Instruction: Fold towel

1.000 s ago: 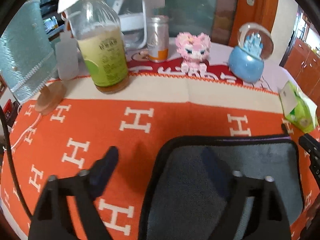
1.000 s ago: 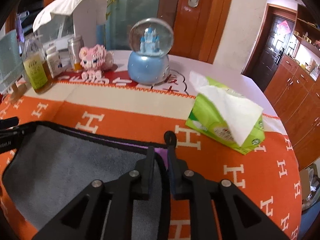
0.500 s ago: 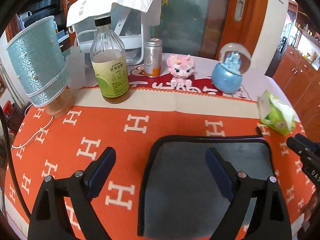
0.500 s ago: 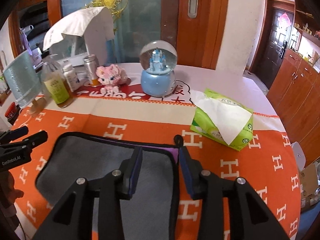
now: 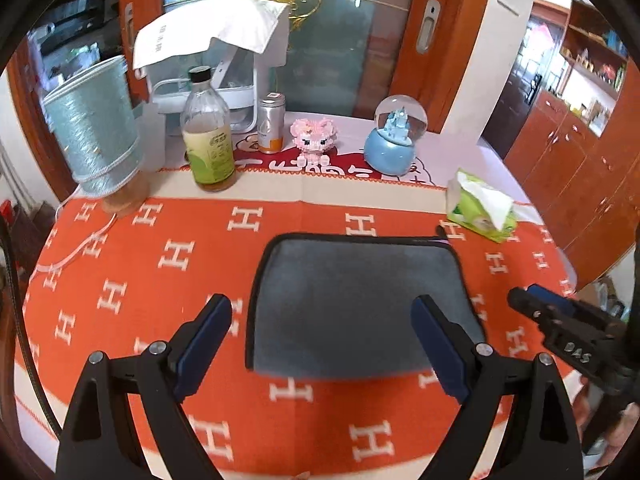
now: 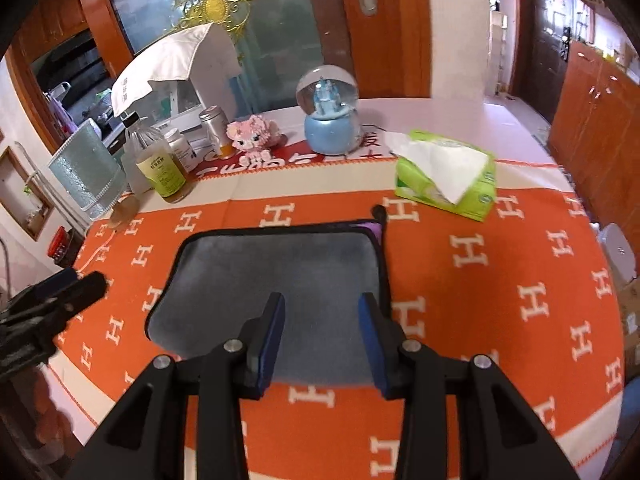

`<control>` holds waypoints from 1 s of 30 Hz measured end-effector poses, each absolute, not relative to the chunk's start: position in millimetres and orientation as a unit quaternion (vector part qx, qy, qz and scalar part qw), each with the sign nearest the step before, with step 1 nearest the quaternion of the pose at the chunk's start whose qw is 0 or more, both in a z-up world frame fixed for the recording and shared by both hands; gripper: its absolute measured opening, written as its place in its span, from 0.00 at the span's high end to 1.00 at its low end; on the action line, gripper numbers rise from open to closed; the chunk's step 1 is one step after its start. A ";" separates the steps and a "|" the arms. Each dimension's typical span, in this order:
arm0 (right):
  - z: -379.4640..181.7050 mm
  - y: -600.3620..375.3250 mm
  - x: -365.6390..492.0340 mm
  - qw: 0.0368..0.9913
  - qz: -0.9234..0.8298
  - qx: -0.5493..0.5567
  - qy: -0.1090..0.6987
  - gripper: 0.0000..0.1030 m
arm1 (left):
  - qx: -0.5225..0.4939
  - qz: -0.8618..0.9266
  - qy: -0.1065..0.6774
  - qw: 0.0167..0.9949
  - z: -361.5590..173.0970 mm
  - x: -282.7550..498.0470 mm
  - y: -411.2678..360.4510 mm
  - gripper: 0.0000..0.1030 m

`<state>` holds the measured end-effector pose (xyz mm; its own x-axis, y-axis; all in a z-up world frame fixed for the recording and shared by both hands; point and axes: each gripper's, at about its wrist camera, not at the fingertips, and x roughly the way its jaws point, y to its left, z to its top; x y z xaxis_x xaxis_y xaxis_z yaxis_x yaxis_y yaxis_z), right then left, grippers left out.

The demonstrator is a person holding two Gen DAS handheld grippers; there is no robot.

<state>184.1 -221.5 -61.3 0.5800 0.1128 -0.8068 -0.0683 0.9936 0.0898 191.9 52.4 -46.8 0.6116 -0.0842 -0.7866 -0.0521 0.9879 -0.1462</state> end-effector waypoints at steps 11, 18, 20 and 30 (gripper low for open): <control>-36.5 -227.3 127.9 0.895 0.033 0.010 0.446 0.63 | -0.080 0.006 0.442 0.893 -27.0 138.1 47.1 0.11; -22.7 -224.5 86.8 0.898 0.038 0.012 0.438 0.63 | -0.075 0.022 0.442 0.894 -15.9 102.2 45.8 0.05; -21.4 -222.0 73.8 0.897 0.042 0.011 0.439 0.63 | -0.075 0.019 0.441 0.894 -11.9 89.8 44.0 0.03; -14.5 -216.3 23.4 0.892 0.041 0.008 0.450 0.62 | -0.055 0.031 0.439 0.896 3.0 31.6 32.0 0.01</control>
<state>23.4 -216.3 -14.5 0.5916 0.0793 -0.8023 -0.0655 0.9966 0.0502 31.6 32.0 3.0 0.6127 0.0072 -0.7903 -0.1039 0.9920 -0.0715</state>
